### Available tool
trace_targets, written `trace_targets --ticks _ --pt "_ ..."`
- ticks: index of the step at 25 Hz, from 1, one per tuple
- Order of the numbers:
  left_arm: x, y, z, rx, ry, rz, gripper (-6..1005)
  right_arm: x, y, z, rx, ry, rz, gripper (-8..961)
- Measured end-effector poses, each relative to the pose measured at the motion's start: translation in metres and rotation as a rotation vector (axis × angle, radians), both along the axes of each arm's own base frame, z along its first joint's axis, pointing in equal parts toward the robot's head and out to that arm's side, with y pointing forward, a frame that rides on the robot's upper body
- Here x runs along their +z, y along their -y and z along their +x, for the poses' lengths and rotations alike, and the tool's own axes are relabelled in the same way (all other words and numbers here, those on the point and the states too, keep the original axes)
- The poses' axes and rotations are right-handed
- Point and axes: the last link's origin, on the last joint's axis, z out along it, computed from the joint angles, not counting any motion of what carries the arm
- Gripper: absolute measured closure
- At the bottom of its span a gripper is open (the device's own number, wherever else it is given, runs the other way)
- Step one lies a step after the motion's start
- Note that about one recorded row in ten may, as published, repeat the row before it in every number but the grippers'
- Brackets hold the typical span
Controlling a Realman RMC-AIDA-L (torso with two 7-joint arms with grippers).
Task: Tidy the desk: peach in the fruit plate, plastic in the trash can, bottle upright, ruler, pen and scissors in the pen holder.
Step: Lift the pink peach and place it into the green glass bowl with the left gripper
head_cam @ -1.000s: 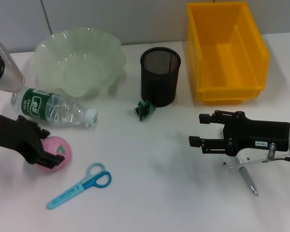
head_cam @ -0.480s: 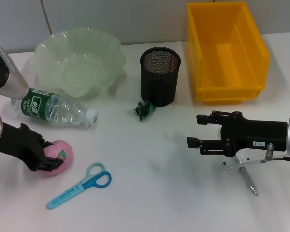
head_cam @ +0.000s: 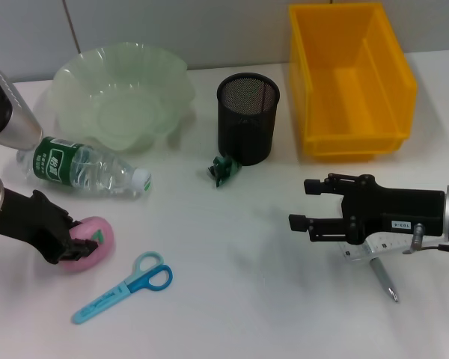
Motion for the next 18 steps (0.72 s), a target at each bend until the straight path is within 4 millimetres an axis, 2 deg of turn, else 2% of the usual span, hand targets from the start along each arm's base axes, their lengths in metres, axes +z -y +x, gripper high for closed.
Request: trace_targets --ticks 3,8,9,11,18 --pt "0.001 0.000 0.001 0.001 0.004 -0.002 672 0.000 0.000 0.000 -0.002 -0.001 -0.001 159" --pt "0.013 0.001 0.017 -0.010 0.127 0.004 696 -0.001 0.000 0.001 -0.006 0.001 0.001 159" --pt "0.025 -0.002 0.032 -0.046 0.265 0.055 701 -0.001 0.000 0.001 -0.006 0.001 0.001 159" --pt "0.030 -0.007 0.037 -0.051 0.344 0.106 715 -0.002 0.000 0.000 -0.007 -0.001 0.001 159" --pt "0.021 -0.041 0.032 0.009 0.597 0.359 765 -0.002 -0.001 -0.001 -0.009 -0.009 0.007 159"
